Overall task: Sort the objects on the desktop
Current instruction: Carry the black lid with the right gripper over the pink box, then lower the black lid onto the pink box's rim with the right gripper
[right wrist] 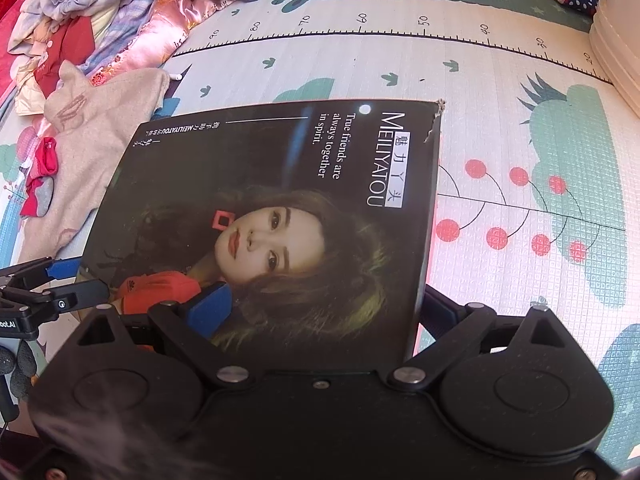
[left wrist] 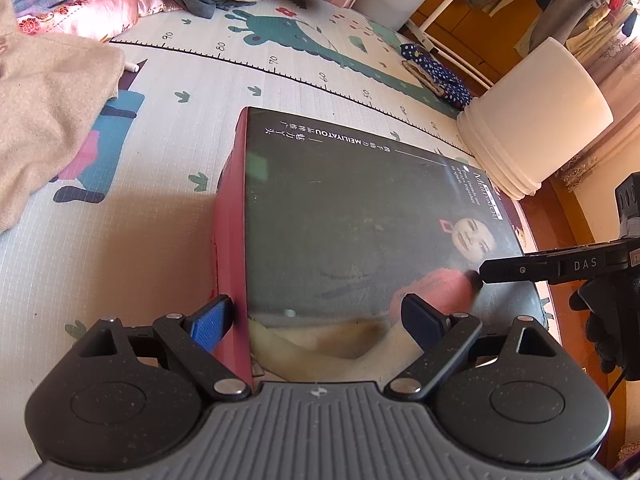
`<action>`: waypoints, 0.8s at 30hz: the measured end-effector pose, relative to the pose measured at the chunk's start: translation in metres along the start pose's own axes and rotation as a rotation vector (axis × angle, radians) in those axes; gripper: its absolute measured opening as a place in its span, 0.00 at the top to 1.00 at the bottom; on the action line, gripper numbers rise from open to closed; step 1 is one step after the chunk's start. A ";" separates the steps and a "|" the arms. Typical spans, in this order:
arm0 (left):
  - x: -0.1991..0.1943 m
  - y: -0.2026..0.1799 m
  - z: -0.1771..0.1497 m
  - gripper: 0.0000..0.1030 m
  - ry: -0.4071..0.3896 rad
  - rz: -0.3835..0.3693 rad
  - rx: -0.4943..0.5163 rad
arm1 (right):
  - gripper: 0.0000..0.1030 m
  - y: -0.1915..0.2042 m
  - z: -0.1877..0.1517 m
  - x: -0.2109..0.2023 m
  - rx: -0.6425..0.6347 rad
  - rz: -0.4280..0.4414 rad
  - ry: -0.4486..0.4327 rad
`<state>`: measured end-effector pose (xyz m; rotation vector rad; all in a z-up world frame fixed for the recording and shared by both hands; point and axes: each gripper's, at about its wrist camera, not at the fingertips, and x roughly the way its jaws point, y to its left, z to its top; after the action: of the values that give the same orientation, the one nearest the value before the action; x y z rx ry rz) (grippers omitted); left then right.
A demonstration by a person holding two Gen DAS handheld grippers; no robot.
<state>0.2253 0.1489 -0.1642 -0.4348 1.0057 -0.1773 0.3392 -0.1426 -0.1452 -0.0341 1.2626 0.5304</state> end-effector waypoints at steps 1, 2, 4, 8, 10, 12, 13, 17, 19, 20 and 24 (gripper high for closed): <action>0.001 -0.001 0.001 0.12 -0.001 0.007 0.005 | 0.04 -0.001 0.000 0.000 0.001 -0.001 0.003; 0.001 -0.002 0.001 0.11 -0.007 0.009 0.008 | 0.05 -0.002 -0.001 0.000 0.003 -0.003 0.005; 0.001 -0.004 0.002 0.11 -0.020 0.013 0.012 | 0.05 -0.006 -0.002 -0.002 0.009 -0.010 0.001; 0.000 -0.006 0.003 0.11 -0.037 0.020 0.020 | 0.05 -0.011 -0.002 -0.007 0.012 -0.031 -0.029; -0.001 -0.007 0.003 0.11 -0.050 0.020 0.025 | 0.07 -0.014 -0.001 -0.010 0.011 -0.060 -0.050; 0.000 -0.007 0.003 0.12 -0.045 0.026 0.025 | 0.07 -0.017 0.000 -0.011 0.016 -0.071 -0.057; 0.001 -0.007 0.003 0.11 -0.044 0.042 0.022 | 0.10 -0.019 0.000 -0.012 0.023 -0.073 -0.061; 0.005 -0.004 0.001 0.11 -0.041 0.059 -0.016 | 0.18 -0.026 0.000 -0.014 0.039 -0.104 -0.087; 0.008 -0.004 0.000 0.12 -0.028 0.065 -0.024 | 0.19 -0.030 0.001 -0.015 0.049 -0.116 -0.091; 0.010 -0.003 -0.001 0.11 -0.019 0.079 -0.027 | 0.20 -0.032 0.001 -0.015 0.055 -0.122 -0.093; 0.015 0.007 -0.005 0.11 0.002 0.038 -0.110 | 0.21 -0.042 -0.001 -0.012 0.113 -0.100 -0.077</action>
<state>0.2285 0.1493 -0.1811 -0.5155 1.0286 -0.0882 0.3526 -0.1846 -0.1459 0.0180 1.2075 0.3698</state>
